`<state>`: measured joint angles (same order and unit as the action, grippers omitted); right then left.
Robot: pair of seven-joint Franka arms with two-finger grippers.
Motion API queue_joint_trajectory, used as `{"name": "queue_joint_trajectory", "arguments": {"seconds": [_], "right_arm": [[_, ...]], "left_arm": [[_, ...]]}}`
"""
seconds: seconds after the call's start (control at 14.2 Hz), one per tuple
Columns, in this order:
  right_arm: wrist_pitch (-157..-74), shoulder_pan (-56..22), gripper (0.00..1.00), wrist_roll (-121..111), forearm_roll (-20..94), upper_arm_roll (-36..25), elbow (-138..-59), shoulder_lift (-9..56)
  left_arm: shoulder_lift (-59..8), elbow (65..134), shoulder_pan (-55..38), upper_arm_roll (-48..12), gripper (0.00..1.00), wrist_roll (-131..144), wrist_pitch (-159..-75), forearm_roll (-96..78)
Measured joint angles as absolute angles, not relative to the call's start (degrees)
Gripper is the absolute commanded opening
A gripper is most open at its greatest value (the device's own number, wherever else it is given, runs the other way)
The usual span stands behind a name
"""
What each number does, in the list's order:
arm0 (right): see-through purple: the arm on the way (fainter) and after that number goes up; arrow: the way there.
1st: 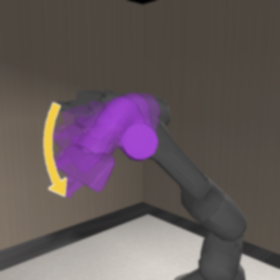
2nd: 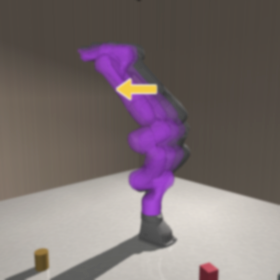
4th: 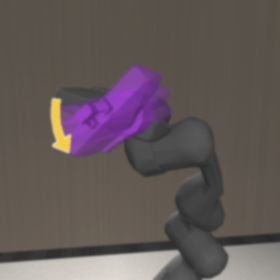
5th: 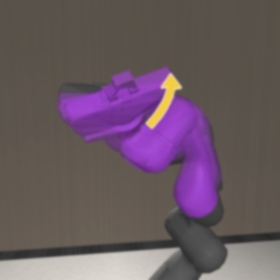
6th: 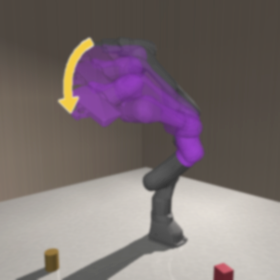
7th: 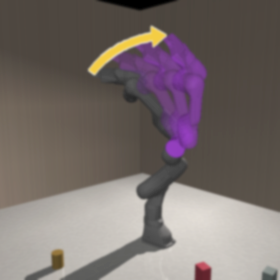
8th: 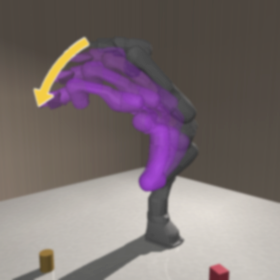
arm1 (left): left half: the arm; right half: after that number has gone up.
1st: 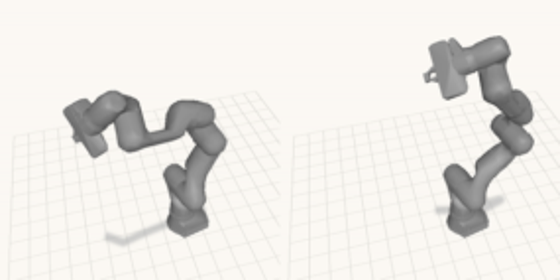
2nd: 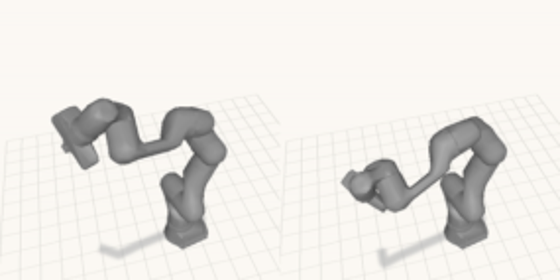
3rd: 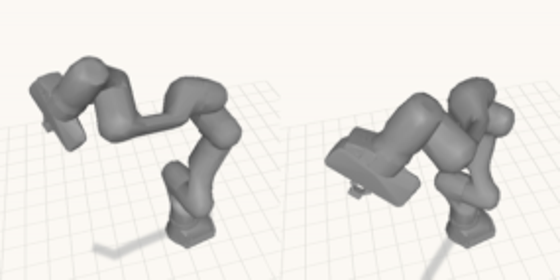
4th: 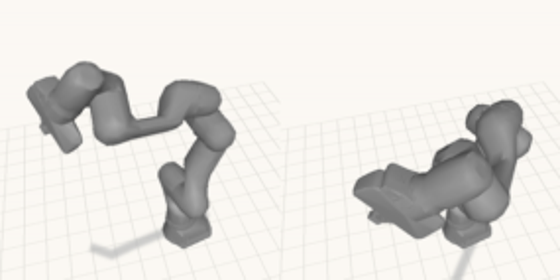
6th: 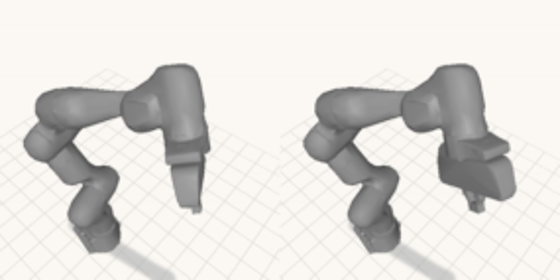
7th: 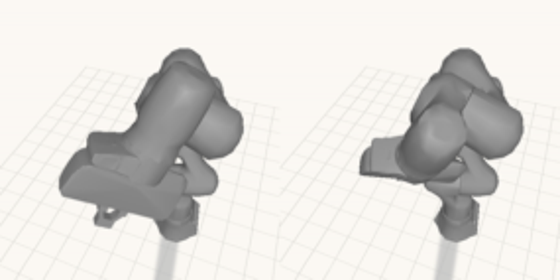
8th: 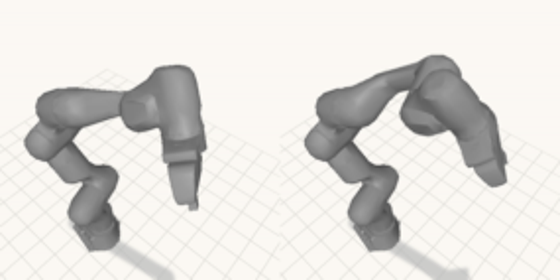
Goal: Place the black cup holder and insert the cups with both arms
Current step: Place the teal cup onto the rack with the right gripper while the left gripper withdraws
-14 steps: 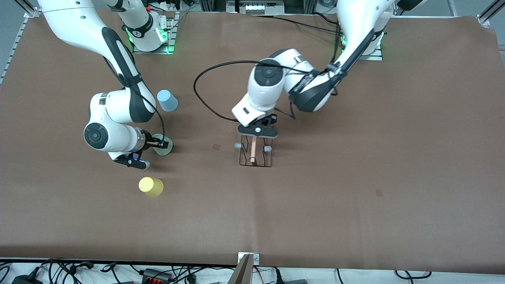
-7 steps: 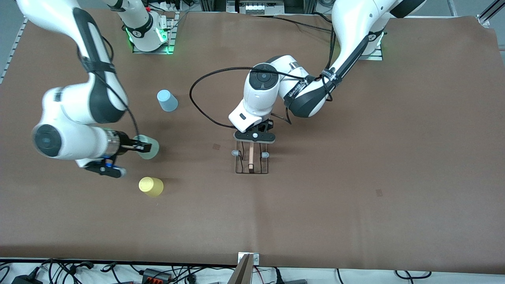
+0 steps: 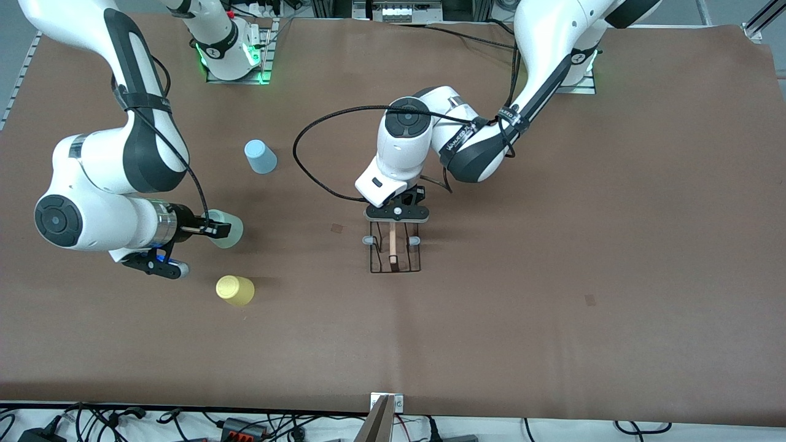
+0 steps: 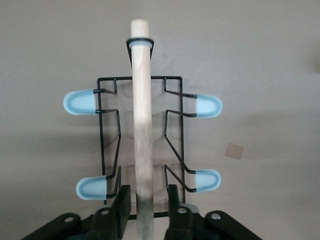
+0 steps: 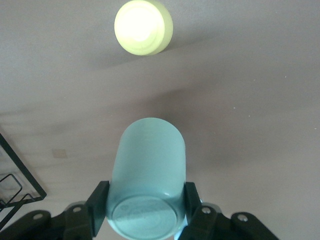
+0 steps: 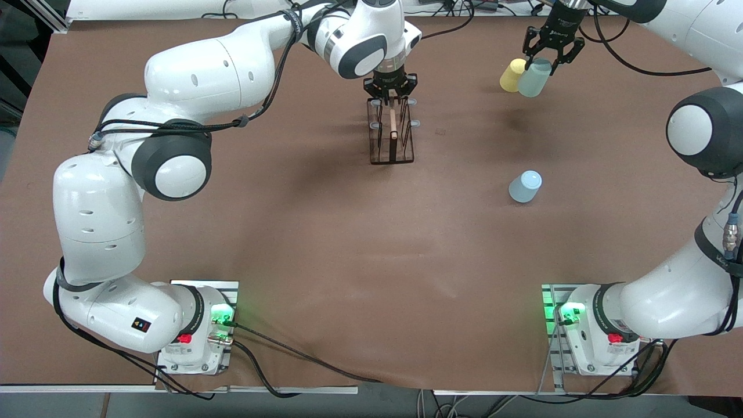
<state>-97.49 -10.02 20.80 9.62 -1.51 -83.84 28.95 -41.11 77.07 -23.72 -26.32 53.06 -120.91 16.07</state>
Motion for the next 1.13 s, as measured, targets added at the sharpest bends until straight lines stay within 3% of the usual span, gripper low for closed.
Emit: {"name": "queue_joint_trajectory", "arguments": {"seconds": [0.21, 0.28, 0.42, 0.7, 1.13], "right_arm": [[-97.49, -10.83, 0.2, 23.28, 10.01, -0.84, -83.4, 28.93], [-97.49, -11.58, 0.2, 24.87, 10.28, -0.48, -82.98, 28.91], [-97.49, -14.1, 0.2, 28.74, 12.22, 0.12, -82.04, 28.86], [-97.56, -19.97, 0.2, 38.59, 18.18, 0.46, -80.95, 28.85], [-100.2, -28.42, 0.2, 50.85, 20.4, 0.66, -81.0, 29.95]], "left_arm": [[-38.93, 75.42, -22.75, -26.16, 0.6, 53.46, -118.58, 16.07], [-37.45, 74.99, -21.54, -26.1, 0.69, 53.54, -116.04, 16.07], [-33.78, 74.7, -17.47, -26.15, 1.0, 53.55, -110.96, 16.07], [-27.44, 74.75, -9.97, -26.17, 1.0, 51.47, -100.04, 16.17], [-18.6, 74.74, 2.26, -26.19, 1.0, 36.37, -91.1, 16.22]]}}
